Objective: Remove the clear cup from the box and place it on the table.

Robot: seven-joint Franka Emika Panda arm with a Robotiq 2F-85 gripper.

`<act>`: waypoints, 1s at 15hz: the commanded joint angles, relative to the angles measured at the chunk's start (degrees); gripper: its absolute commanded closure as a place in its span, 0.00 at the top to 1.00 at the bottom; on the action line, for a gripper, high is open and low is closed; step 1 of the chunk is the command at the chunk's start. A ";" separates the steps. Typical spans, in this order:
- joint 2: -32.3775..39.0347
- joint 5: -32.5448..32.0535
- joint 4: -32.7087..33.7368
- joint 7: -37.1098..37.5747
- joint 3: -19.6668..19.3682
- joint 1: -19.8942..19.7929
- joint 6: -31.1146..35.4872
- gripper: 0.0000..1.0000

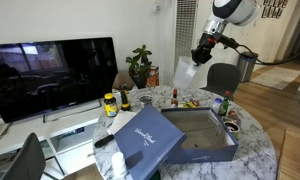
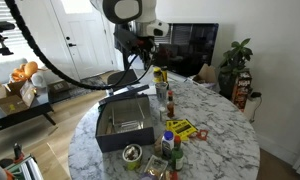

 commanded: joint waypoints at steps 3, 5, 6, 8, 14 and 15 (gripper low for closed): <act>7.63 1.01 8.00 5.39 -4.34 -3.71 10.03 0.01; 11.03 -2.08 7.92 10.37 -4.86 -4.10 17.63 0.01; 12.83 -3.61 7.58 13.26 -5.21 -4.08 21.39 0.01; 11.00 -2.48 6.92 11.29 -4.82 -4.44 19.83 0.03; 19.54 -10.03 11.59 22.12 -6.91 -2.91 16.86 0.01; 22.84 -6.69 15.05 19.24 -5.26 -4.38 12.75 0.01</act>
